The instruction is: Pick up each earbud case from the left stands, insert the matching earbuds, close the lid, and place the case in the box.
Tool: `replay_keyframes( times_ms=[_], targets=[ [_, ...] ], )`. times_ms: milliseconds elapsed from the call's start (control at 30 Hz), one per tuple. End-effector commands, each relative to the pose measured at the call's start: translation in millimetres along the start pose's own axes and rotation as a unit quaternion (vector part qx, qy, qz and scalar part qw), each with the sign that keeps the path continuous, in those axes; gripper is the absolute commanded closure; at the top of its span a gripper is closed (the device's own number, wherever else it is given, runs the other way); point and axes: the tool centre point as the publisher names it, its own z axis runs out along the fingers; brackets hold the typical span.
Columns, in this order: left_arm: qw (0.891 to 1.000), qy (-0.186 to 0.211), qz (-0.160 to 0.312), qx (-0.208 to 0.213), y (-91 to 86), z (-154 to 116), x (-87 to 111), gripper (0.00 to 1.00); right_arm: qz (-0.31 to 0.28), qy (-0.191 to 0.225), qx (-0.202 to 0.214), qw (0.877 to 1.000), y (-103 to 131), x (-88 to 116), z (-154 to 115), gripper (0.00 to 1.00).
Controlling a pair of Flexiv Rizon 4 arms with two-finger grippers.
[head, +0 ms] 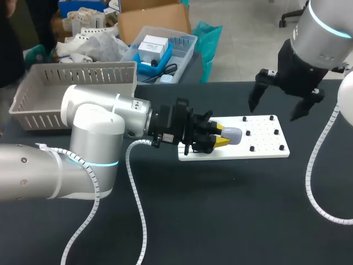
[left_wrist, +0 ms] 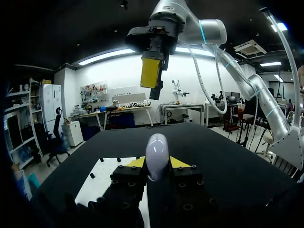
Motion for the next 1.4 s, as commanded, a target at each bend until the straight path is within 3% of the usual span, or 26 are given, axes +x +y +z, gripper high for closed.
replay_keyframes(
  times_ms=[33,367,667,767,1200,1400],
  targets=[
    [1.000,0.000,0.000,-0.002,-1.0,0,0.0,1.00,-0.016,0.006,-0.002,1.000,-11,-4,-3,0.00],
    [1.000,0.000,0.000,-0.002,-1.0,0,0.0,1.00,-0.080,0.012,0.001,0.997,-41,-14,-5,0.00],
    [1.000,0.000,0.000,-0.002,-1.0,0,0.0,1.00,-0.143,0.003,0.012,0.990,-51,-14,-12,0.00],
    [1.000,0.000,0.000,-0.002,-1.0,0,0.0,1.00,-0.143,-0.013,0.011,0.990,-52,-14,-13,0.00],
    [1.000,0.000,0.000,-0.002,-1.0,0,0.0,1.00,-0.135,0.003,0.013,0.991,-57,-15,-15,0.00],
    [1.000,0.003,0.014,-0.008,3.9,-11,-17.5,1.00,-0.135,0.003,0.013,0.991,-57,-15,-15,0.00]
  ],
)
